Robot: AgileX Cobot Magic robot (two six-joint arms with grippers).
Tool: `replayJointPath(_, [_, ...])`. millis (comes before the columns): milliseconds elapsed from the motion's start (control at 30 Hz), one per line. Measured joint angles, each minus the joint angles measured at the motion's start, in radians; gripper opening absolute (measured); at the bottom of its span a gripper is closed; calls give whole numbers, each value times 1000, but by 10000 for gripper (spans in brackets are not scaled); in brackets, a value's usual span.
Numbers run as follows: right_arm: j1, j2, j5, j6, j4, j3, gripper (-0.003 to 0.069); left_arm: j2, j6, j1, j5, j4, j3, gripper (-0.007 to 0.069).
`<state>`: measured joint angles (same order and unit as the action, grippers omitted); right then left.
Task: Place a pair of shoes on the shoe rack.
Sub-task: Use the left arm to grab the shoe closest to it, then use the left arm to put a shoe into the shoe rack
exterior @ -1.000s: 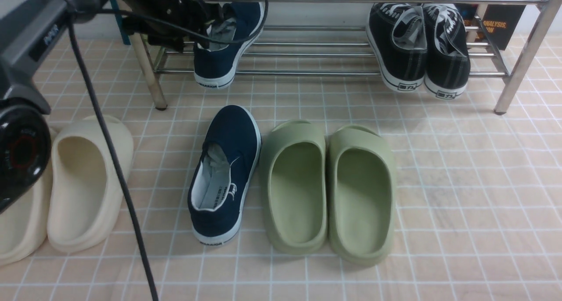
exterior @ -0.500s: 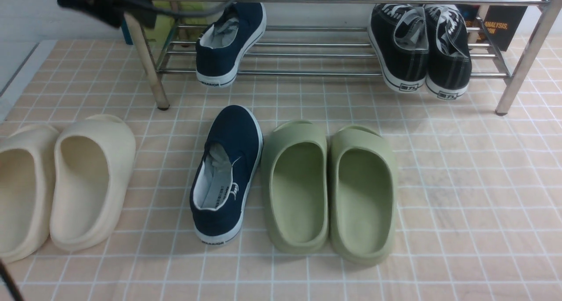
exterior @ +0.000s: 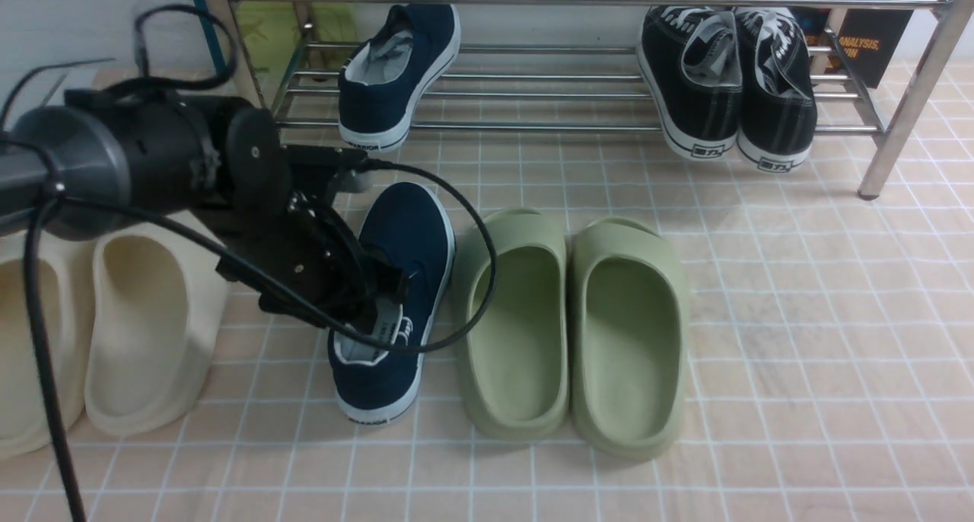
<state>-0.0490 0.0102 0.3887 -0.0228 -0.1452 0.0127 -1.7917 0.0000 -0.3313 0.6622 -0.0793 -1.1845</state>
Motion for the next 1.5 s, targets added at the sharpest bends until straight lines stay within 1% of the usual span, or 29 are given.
replayJointPath(67, [0,0,0,0,0,0,237,-36,-44,-1,-15,40,0,304])
replayJointPath(167, [0,0,0,0,0,0,237,-56,-114,-2,-18,79,0,197])
replayJointPath(200, [0,0,0,0,0,0,237,-54,-142,-6,-19,85,0,134])
replayJointPath(300, [0,0,0,0,0,0,237,-38,-149,-10,-10,100,-2,43])
replayJointPath(333, [0,0,0,0,0,0,237,-24,-143,-10,12,107,-11,29])
replayJointPath(400, [0,0,0,0,0,0,237,11,-113,-8,87,122,-55,23])
replayJointPath(467, [0,0,0,0,0,0,237,37,-72,-6,217,129,-133,22])
replayJointPath(500, [0,0,0,0,0,0,237,40,-68,-6,238,129,-142,22])
replayJointPath(533, [0,0,0,0,0,0,237,47,-47,-6,294,129,-206,22])
replayJointPath(667, [0,0,0,0,0,0,237,30,-7,-6,367,99,-366,22])
replayJointPath(767, [0,0,0,0,0,0,237,-19,0,-6,362,57,-458,22])
replayJointPath(900, [0,0,0,0,0,0,237,-146,0,-6,358,-10,-605,22])
replayJointPath(933, [0,0,0,0,0,0,237,-153,0,-6,359,-12,-605,22])
replayJointPath(1000, [0,0,0,0,0,0,237,-247,-32,-6,368,-26,-721,22])
replayJointPath(1033, [0,0,0,0,0,0,237,-255,-35,-6,369,-26,-730,22])
replayJointPath(1100, [0,0,0,0,0,0,237,-354,-79,-6,379,-20,-840,22])
replayJointPath(1200, [0,0,0,0,0,0,237,-441,-134,-6,372,-18,-979,22])
replayJointPath(1233, [0,0,0,0,0,0,237,-447,-134,-6,370,-18,-987,22])
replayJointPath(1333, [0,0,0,0,0,0,237,-524,-194,-6,305,-18,-1105,22])
replayJointPath(1500, [0,0,0,0,0,0,237,-606,-216,-6,200,-26,-1172,24])
